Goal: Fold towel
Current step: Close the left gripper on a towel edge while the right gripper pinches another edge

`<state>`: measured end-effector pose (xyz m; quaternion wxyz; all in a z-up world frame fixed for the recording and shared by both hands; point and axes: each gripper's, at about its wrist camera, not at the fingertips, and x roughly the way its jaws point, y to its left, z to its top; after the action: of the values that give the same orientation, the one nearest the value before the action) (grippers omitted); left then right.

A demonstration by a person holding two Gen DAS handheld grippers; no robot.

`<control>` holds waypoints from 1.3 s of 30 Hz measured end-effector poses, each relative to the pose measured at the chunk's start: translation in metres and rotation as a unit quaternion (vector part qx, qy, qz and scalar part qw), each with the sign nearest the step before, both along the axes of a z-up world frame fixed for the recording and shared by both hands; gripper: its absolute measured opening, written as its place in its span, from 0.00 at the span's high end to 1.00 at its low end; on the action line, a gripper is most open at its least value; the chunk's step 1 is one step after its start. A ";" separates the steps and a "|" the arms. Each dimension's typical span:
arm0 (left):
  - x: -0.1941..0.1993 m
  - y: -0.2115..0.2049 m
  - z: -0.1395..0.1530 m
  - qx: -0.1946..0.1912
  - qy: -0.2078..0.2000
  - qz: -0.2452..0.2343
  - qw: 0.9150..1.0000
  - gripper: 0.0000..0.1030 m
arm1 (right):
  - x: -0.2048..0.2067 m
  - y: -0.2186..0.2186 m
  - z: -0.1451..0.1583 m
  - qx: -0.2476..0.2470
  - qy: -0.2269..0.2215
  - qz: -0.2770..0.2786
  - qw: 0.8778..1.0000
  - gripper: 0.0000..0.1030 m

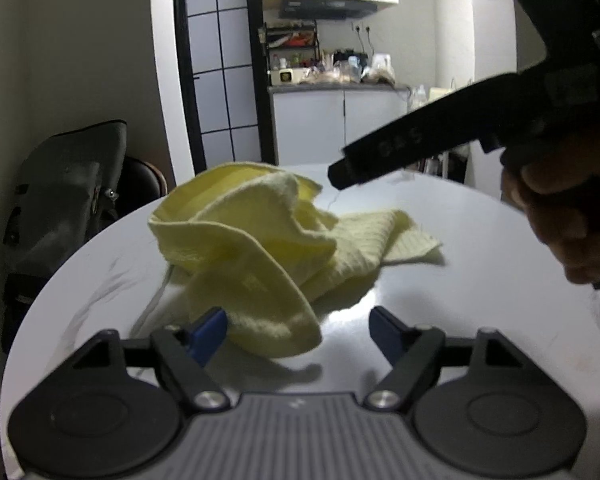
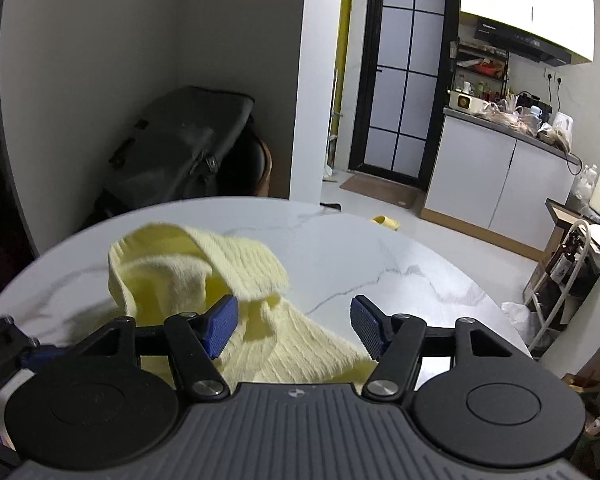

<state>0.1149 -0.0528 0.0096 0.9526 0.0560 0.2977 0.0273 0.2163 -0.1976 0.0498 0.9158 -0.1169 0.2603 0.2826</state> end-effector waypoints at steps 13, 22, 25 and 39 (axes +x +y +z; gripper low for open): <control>0.005 0.022 -0.001 -0.007 0.014 0.050 0.999 0.57 | 0.002 0.009 -0.006 -0.012 -0.004 0.009 1.000 0.35; -0.011 0.031 0.007 -0.004 -0.009 0.052 0.999 0.56 | -0.001 0.015 -0.005 -0.011 -0.014 0.010 1.000 0.35; -0.013 0.034 0.008 -0.003 -0.013 0.056 0.998 0.56 | -0.002 0.017 -0.004 -0.009 -0.015 0.012 1.000 0.35; -0.019 0.055 0.010 -0.020 -0.012 0.058 0.998 0.81 | -0.002 0.025 -0.004 -0.011 -0.021 0.015 1.000 0.55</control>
<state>0.0954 0.0018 0.0196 0.9538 0.0194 0.2897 0.0773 0.2145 -0.1727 0.0454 0.9153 -0.1368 0.2423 0.2911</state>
